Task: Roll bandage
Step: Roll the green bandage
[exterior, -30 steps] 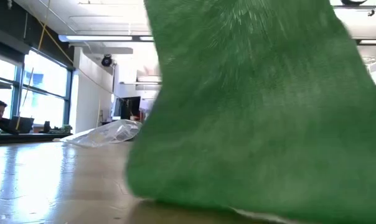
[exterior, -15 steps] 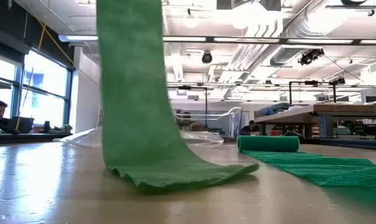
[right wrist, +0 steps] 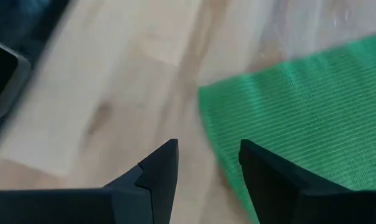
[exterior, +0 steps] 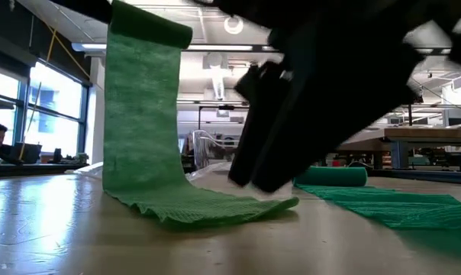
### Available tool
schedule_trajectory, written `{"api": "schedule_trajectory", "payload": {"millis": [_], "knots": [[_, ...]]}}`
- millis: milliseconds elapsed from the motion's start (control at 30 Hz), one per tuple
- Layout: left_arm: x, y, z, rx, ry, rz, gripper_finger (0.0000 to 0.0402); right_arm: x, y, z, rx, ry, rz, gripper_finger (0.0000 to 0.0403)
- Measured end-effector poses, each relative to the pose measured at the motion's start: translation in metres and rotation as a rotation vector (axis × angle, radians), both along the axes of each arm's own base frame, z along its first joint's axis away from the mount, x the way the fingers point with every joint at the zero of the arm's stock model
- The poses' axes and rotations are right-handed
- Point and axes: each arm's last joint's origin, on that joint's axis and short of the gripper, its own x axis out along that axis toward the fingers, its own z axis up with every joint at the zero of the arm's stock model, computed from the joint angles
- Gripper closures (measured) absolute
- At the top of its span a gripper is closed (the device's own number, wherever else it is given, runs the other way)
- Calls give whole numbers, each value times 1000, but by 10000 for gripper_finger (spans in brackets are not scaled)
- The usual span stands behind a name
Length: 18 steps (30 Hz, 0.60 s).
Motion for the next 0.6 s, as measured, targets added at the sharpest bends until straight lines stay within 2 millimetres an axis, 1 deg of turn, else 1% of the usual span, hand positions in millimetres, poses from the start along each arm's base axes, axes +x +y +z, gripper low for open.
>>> {"api": "schedule_trajectory", "payload": {"millis": [100, 167, 267, 367, 433, 467, 533, 600], "knots": [[0, -1, 0, -8, -5, 0, 401, 5, -7, -10, -22, 15, 2, 241], [1, -1, 0, -9, -7, -3, 401, 7, -10, -14, -20, 22, 1, 254], [1, -1, 0, -8, -5, -6, 401, 9, -9, -21, -20, 30, 5, 293], [1, -1, 0, -9, -5, -5, 401, 8, -8, -28, -8, 50, 5, 346], [1, -1, 0, -8, -4, -5, 401, 6, -4, -28, 16, 65, 8, 383], [1, -1, 0, -8, -4, -5, 401, 5, -2, -24, 32, 67, 14, 393], [1, -1, 0, -1, 8, -9, 401, 2, 2, -17, 48, 81, 1, 394], [1, -1, 0, 5, 20, -10, 401, -5, 8, -6, 62, 112, 3, 394]]}}
